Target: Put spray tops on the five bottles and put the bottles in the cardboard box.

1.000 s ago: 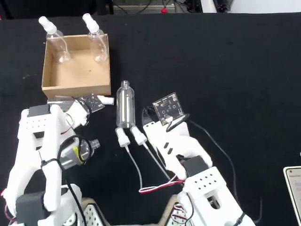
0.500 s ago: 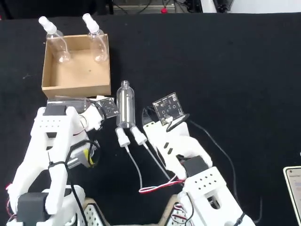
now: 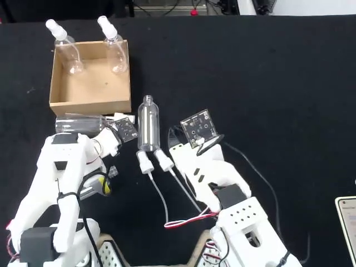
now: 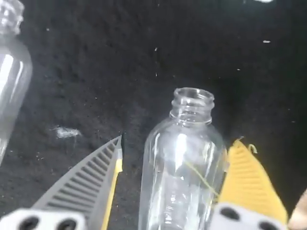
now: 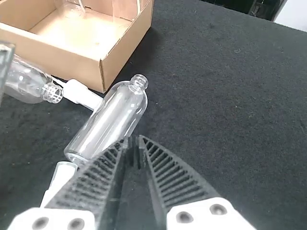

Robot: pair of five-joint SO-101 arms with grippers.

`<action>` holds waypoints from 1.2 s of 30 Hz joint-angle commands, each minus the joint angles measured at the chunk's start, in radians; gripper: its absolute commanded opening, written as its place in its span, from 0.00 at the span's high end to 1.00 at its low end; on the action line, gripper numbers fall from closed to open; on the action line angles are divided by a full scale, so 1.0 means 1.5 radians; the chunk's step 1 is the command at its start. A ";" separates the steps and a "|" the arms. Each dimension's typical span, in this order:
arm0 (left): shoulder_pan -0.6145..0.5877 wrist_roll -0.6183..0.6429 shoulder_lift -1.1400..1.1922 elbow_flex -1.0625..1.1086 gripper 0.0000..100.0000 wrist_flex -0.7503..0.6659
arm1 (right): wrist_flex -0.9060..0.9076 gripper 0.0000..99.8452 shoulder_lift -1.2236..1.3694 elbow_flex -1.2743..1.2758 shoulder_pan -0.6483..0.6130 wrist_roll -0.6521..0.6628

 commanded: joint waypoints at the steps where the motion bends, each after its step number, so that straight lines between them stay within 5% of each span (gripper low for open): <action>1: -0.001 0.006 -0.020 0.021 0.76 -0.009 | -0.014 0.98 -0.018 -0.006 -0.002 0.006; 6: -0.006 0.009 -0.029 0.039 0.92 -0.003 | -0.014 0.98 -0.018 -0.006 -0.002 0.006; 11: -0.005 0.014 -0.030 -0.032 0.92 0.061 | -0.014 0.98 -0.018 -0.006 -0.002 0.006; 20: 0.007 0.268 -0.029 -0.281 0.92 0.232 | 0.051 0.98 -0.014 -0.034 -0.006 0.005; 28: -0.016 0.491 -0.035 -0.246 0.92 0.159 | 0.061 0.89 0.063 -0.055 -0.102 0.004; 36: -0.014 0.614 -0.154 -0.116 0.92 0.018 | 0.074 0.90 0.283 -0.172 -0.107 0.005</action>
